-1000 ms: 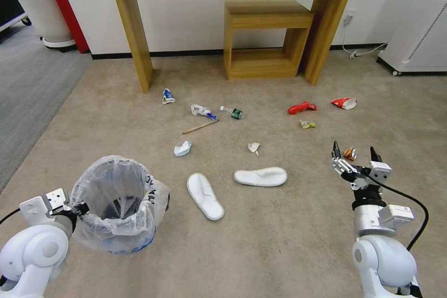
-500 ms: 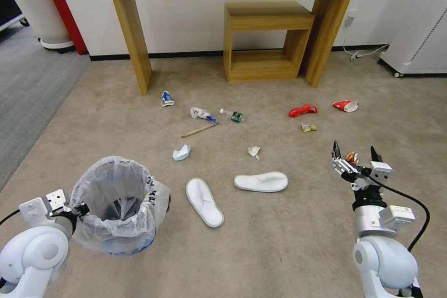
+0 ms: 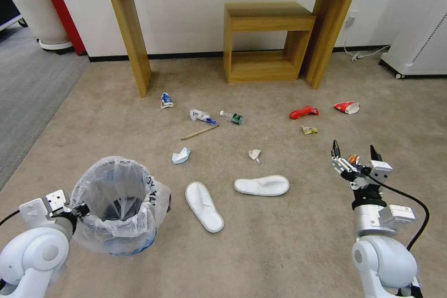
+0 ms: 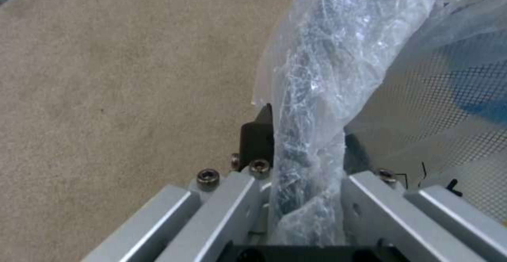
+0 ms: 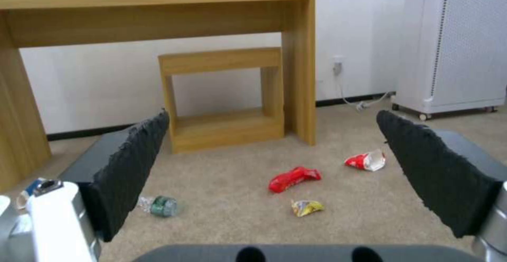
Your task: Pick up the trash bin and place the garbage on the floor into it.
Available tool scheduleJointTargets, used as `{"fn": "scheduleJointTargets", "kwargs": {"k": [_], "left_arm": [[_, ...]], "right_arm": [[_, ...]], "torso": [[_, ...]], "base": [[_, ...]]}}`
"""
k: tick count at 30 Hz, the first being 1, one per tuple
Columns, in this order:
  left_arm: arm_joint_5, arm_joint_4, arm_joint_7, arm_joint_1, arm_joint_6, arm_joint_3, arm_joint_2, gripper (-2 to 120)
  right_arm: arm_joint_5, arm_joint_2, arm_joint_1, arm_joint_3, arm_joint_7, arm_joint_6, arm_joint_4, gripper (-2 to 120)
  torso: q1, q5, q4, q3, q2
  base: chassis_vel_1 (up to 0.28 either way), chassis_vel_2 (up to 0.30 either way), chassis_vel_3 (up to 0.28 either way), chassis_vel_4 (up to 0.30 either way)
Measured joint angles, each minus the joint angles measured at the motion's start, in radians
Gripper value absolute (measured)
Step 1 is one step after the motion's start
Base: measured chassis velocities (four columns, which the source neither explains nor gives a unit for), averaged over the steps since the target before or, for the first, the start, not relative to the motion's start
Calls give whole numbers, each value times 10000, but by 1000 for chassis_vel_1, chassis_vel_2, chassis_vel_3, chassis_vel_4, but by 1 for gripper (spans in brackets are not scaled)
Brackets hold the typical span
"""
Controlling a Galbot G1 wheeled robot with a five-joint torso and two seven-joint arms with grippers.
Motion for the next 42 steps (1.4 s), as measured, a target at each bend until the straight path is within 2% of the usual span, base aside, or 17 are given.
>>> {"fn": "scheduleJointTargets", "kwargs": {"k": [29, 32, 42], "left_arm": [[185, 179, 7, -66, 0, 93, -133, 1], [190, 177, 7, -49, 0, 93, -154, 1], [315, 392, 13, -344, -1, 505, -175, 1]], "right_arm": [[-7, -137, 291, -228, 107, -121, -338, 100], [180, -258, 357, -400, 199, -393, -344, 100], [2481, -1238, 634, -1509, 603, -2707, 14, 100]], "torso": [[0, 1, 1, 0, 0], [0, 0, 1, 0, 0], [0, 1, 1, 0, 0]], "base": [[-34, 32, 36, -33], [0, 0, 0, 0], [0, 0, 0, 0]]}}
